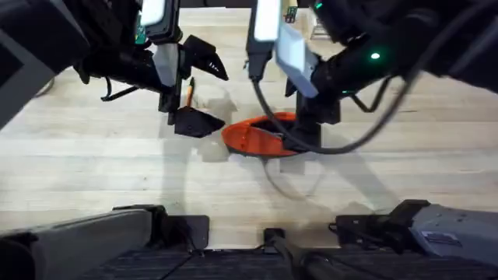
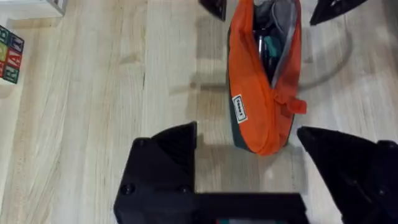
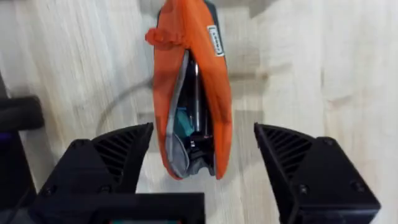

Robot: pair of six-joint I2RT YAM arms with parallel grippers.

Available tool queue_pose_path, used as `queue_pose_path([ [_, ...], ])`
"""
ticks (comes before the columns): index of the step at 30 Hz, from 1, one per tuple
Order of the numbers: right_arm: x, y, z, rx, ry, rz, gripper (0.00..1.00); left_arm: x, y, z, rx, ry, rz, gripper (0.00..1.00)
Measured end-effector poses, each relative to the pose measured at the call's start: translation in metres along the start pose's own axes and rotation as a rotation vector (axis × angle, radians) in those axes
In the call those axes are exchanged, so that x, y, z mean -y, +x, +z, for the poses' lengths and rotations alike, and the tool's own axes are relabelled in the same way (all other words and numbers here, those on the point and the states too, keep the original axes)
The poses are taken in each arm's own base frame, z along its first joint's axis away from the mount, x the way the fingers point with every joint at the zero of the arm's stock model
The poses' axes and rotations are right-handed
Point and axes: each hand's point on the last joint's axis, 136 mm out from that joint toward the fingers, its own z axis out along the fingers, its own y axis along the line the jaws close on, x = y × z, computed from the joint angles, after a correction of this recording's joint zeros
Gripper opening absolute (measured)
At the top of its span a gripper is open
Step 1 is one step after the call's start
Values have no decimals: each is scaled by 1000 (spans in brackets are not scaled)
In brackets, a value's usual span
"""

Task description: Unzip the bag, pick up the pens from the table one at a time and place them inside, then zip the bag closed.

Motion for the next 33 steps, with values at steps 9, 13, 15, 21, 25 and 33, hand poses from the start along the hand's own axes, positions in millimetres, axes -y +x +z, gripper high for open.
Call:
queue_pose_path([
  [9,6,-1,-60,92,199,128,998,-2,2,0,-9,-6,8,993],
  [13,12,7,-87,144,280,231,998,-9,4,-1,-19,-34,0,993],
  [15,14,13,-99,163,313,287,998,-17,6,-4,-20,-64,-28,993],
  [21,21,33,-125,199,395,415,997,-40,18,-19,-18,-172,-155,993],
  [25,24,44,-136,210,433,469,997,-59,31,-34,-30,-266,-285,993],
  [33,30,53,-143,214,466,521,998,-73,69,-53,-126,-412,-698,994],
])
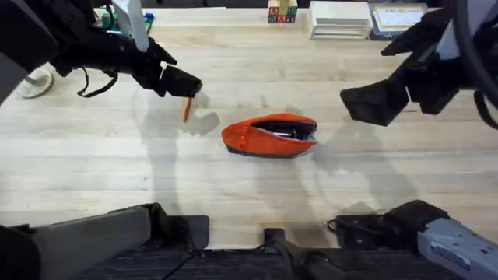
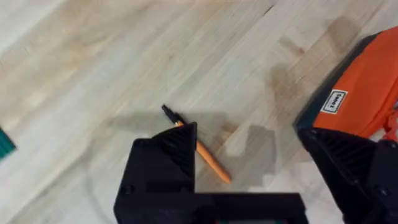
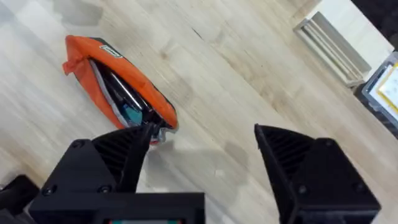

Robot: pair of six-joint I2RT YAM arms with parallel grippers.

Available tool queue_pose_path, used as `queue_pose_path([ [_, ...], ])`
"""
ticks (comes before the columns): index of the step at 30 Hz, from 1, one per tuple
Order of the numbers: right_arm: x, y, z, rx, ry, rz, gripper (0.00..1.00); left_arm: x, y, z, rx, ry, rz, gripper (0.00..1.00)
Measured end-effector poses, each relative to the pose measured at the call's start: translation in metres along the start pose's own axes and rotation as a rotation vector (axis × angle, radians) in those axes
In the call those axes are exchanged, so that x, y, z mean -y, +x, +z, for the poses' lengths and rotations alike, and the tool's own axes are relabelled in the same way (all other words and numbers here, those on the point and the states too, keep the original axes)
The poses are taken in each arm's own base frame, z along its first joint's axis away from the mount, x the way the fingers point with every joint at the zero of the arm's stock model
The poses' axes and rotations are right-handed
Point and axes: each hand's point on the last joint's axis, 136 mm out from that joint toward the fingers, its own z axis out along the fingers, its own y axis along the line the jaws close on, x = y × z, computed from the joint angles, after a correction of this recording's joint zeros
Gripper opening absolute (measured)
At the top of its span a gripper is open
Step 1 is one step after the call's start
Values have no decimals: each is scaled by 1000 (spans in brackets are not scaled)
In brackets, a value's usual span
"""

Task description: Unzip the bag, pick up the pens from the table one at a time and place them inside, then zip the bag closed.

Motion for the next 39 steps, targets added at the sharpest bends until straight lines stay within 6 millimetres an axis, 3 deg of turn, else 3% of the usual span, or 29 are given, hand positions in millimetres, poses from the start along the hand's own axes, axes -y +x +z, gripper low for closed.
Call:
queue_pose_path([
  [7,0,0,0,0,0,0,998,-4,4,0,-21,-24,-45,994],
  [17,0,0,0,0,0,0,998,-23,26,2,-162,-175,-231,994],
  [20,0,0,0,0,0,0,998,-23,33,13,-222,-201,-263,994],
  [22,0,0,0,0,0,0,998,-23,47,34,-318,-226,-312,994],
  [27,0,0,0,0,0,0,998,-25,54,55,-362,-240,-357,994],
  [39,0,0,0,0,0,0,997,-40,63,73,-376,-268,-399,993],
])
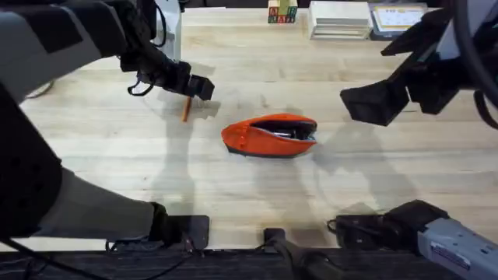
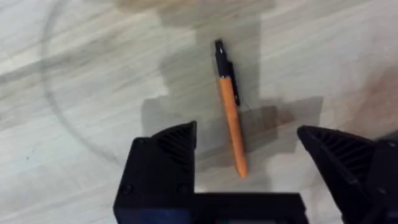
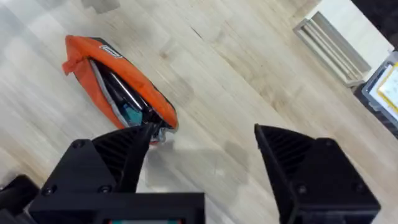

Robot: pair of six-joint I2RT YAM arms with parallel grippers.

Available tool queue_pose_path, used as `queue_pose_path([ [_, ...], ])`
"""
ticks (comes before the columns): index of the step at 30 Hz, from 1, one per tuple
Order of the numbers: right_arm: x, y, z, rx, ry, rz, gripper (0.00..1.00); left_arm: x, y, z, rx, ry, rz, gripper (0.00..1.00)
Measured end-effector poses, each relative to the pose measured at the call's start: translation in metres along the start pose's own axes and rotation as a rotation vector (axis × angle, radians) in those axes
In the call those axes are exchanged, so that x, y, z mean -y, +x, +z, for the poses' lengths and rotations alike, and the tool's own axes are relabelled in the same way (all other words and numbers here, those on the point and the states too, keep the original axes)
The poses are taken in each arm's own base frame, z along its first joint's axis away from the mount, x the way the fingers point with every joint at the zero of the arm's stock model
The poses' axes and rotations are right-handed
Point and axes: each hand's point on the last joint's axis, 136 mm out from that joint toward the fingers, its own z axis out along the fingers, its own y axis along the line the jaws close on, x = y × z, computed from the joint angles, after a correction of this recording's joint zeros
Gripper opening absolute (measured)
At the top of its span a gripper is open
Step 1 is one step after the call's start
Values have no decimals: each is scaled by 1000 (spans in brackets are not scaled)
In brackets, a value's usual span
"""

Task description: Unzip the bag, pick up the pens from the table one at a time and place them inside, then zip the bag closed.

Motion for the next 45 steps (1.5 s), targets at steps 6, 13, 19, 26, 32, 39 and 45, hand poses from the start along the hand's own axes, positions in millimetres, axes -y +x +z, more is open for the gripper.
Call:
queue_pose_path([
  [6,0,0,0,0,0,0,997,-2,-1,9,-7,2,-8,993],
  [13,0,0,0,0,0,0,998,0,6,10,-36,9,-16,993],
  [19,0,0,0,0,0,0,998,-3,6,10,-34,4,-7,993],
  [26,0,0,0,0,0,0,997,-14,6,9,-39,-60,-12,994],
  [32,0,0,0,0,0,0,997,-20,8,10,-49,-92,-41,995],
  [39,0,0,2,-6,-3,1,997,-21,12,22,-84,-83,-52,973],
  [45,0,2,7,-24,-10,4,998,-25,12,22,-92,-86,-65,530],
])
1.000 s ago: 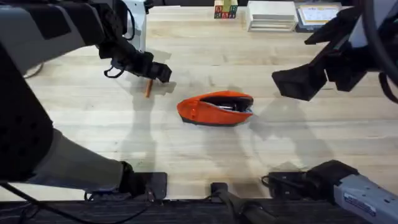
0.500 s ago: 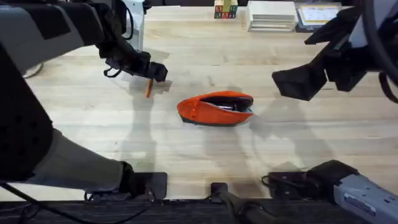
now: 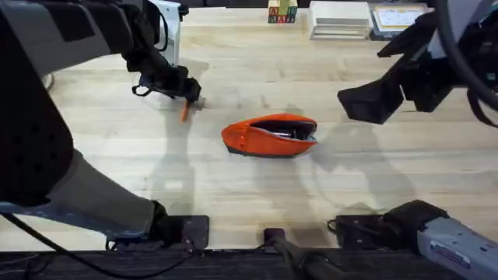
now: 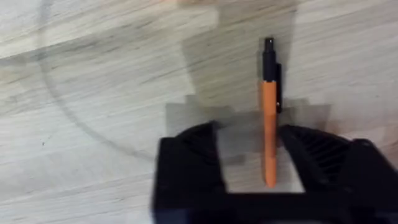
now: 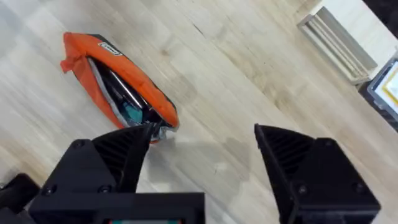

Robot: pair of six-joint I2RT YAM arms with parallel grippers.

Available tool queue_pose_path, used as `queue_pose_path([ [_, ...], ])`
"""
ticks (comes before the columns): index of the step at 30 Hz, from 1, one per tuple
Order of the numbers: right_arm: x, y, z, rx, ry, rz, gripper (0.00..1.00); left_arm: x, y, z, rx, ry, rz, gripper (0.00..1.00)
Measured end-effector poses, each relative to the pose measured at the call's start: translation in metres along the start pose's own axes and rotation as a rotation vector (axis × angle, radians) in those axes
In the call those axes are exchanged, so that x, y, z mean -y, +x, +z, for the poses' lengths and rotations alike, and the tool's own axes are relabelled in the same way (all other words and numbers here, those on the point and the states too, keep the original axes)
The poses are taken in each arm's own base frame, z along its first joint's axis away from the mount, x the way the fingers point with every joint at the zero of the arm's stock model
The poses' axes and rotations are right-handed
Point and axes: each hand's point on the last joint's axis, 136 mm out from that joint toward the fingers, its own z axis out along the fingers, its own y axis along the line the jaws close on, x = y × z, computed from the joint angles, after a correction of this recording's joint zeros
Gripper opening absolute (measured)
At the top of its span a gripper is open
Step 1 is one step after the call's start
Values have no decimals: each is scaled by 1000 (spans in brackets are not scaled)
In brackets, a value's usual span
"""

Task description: Unzip the bag, pick up the pens from the table one at a time and place them inside, then zip the bag closed.

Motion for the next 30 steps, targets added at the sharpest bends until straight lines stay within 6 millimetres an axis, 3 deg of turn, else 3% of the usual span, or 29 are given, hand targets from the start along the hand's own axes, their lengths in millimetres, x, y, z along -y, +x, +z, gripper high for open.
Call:
queue_pose_path([
  [4,0,0,0,0,0,0,998,1,0,0,-2,6,-7,105],
  [5,0,0,0,0,0,0,998,1,0,-1,1,8,-5,67],
  [17,0,0,0,0,0,0,998,3,-1,-2,-14,13,-2,43],
  [21,0,0,0,0,0,0,998,12,-5,-5,-33,37,14,43],
  [25,0,0,0,0,0,0,998,32,-30,-18,25,69,67,43],
  [30,0,0,0,0,0,0,998,71,-70,-45,131,105,170,42],
])
